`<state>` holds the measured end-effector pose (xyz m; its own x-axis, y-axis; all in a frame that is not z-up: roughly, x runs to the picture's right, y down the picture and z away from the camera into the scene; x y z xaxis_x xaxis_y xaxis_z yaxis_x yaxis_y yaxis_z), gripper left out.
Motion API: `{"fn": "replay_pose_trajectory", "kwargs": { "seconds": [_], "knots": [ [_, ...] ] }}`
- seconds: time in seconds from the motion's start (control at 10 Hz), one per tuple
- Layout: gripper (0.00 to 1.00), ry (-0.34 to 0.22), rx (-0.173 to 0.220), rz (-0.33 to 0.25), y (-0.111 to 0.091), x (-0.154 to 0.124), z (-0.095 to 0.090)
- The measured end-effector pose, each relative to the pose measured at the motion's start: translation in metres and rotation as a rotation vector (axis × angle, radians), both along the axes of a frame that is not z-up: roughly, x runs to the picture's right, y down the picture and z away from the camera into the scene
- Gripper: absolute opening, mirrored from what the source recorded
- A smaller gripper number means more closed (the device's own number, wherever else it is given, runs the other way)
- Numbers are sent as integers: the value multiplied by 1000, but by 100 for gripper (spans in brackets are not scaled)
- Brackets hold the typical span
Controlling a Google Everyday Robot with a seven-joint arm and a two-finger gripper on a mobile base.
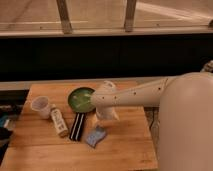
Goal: Place the white sponge in the ceramic bowl
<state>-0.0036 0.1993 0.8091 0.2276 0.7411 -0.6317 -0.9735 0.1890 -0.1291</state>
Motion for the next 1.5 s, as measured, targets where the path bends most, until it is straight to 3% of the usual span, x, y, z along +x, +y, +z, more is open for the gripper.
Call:
{"fn": "replay_pose_trajectory", "kwargs": {
  "seconds": [0.4,1.1,1.3,1.5],
  "knots": [
    [80,-8,-22,-32,17,-8,-7],
    [80,-48,-97,-43,36,-25,12],
    [71,-55,-101,-49,41,-26,10],
    [52,-54,-93,-47,43,-27,6]
  ]
}}
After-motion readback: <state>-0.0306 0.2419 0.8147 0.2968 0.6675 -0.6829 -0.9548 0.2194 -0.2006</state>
